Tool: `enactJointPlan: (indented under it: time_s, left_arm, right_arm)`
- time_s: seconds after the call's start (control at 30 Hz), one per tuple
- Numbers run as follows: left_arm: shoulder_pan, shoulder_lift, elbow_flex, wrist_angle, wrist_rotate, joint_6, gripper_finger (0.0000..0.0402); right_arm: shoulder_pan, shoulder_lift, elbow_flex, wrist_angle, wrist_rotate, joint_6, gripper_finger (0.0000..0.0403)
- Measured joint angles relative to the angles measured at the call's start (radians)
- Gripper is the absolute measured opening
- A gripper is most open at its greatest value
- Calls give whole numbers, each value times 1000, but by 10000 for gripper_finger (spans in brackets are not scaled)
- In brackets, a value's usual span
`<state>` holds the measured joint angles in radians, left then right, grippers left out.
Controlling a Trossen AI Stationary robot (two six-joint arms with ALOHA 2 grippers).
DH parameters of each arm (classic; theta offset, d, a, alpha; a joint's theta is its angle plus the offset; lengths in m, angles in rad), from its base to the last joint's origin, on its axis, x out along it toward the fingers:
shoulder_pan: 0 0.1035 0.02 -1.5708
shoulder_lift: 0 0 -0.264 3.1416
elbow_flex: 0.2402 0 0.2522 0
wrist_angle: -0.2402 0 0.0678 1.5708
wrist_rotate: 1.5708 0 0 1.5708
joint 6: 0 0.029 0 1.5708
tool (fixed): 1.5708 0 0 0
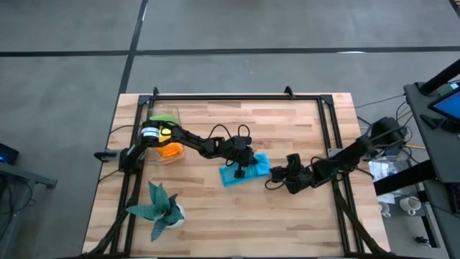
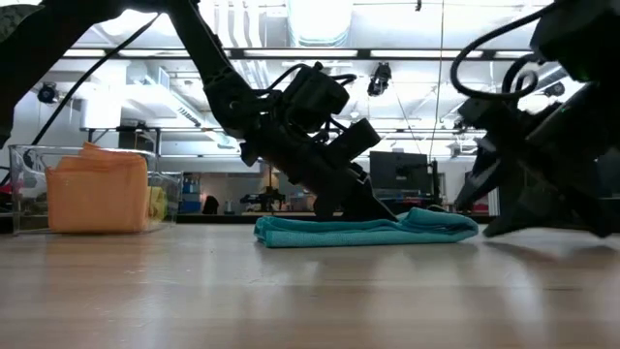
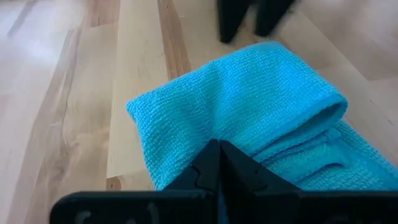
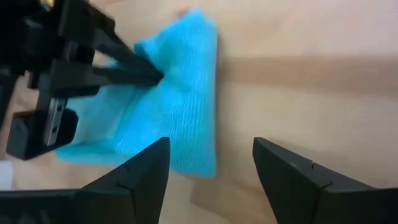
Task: Roll microfiber towels into tight, uniform cylinder then place into a basket
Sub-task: Roll the blue microfiber towel
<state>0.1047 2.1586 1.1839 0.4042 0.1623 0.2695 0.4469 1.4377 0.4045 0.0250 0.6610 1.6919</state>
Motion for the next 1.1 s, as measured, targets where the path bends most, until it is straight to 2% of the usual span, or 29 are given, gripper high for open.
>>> enactJointPlan:
  time_s: [0.1,0.2,0.33,0.47,0.73,0.9,1.1]
  left_arm:
    - [0,0,-2,0,0,0,0]
    - [0,0,-6,2,0,-1,0]
    - [0,0,-6,1,1,-1,0]
    - [0,0,-6,0,1,-1,0]
    - [0,1,-10,4,1,-2,0]
    - [0,1,-12,3,1,-1,0]
    - [0,1,-13,3,1,-1,0]
  right_arm:
    - [0,78,0,113,-11,17,226]
    - [1,122,14,139,0,2,226]
    - [1,122,38,119,13,11,226]
    - [0,117,77,168,-21,18,223]
    - [0,189,116,155,-42,8,202]
    - [0,189,114,145,-34,14,194]
    - [0,142,108,-10,-6,54,194]
